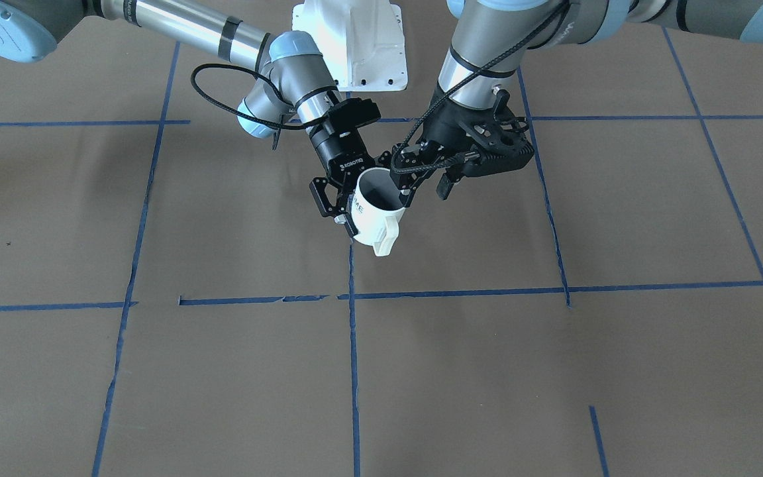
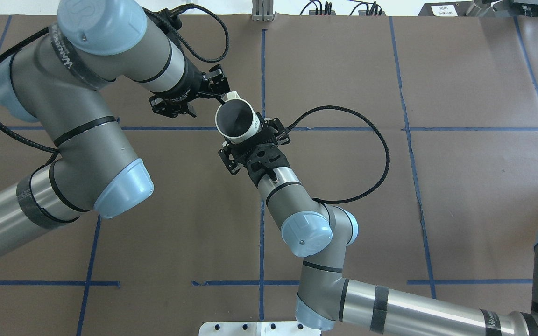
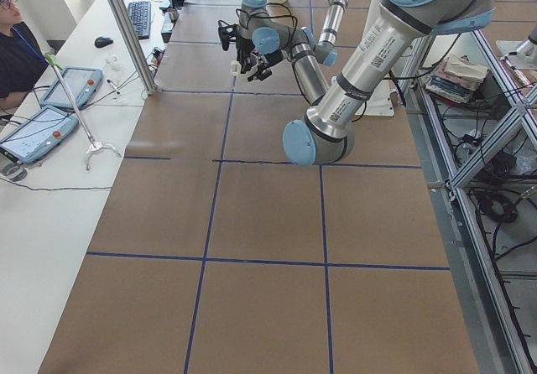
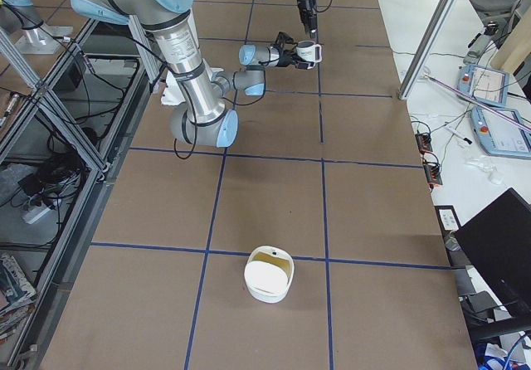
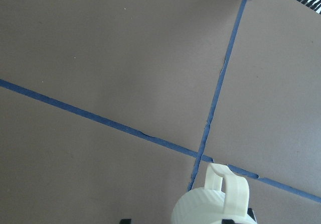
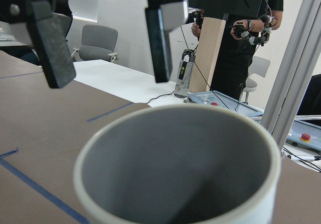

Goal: Left arm hands cup to right arm to dump lemon

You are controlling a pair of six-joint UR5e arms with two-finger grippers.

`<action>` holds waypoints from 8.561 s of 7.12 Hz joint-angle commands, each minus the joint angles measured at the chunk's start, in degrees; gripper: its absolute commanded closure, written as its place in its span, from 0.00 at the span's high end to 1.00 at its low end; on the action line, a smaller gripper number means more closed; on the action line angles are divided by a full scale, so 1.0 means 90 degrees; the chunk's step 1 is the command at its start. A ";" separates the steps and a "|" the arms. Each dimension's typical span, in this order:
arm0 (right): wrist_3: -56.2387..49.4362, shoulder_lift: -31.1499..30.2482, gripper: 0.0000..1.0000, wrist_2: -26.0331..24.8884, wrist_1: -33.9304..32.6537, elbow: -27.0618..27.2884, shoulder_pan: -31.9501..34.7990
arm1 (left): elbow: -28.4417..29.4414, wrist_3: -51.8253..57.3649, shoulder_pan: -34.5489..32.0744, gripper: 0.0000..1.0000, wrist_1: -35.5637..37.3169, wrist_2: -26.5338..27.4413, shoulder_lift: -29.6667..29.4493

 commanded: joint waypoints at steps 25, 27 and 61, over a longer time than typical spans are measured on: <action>0.0088 -0.0237 0.97 -0.0006 0.0261 0.0584 -0.0026 | 0.0198 0.2301 -0.1307 0.00 -0.0341 -0.0698 0.1038; 0.0660 -0.0227 0.98 0.0478 -0.1272 0.0955 0.0461 | -0.0572 0.2840 -0.1396 0.00 -0.0331 -0.0742 0.1935; -0.4033 -0.5598 1.00 0.9076 -0.8232 0.3399 0.7983 | 0.0304 1.0645 -0.5361 1.00 0.0841 -0.2461 0.5553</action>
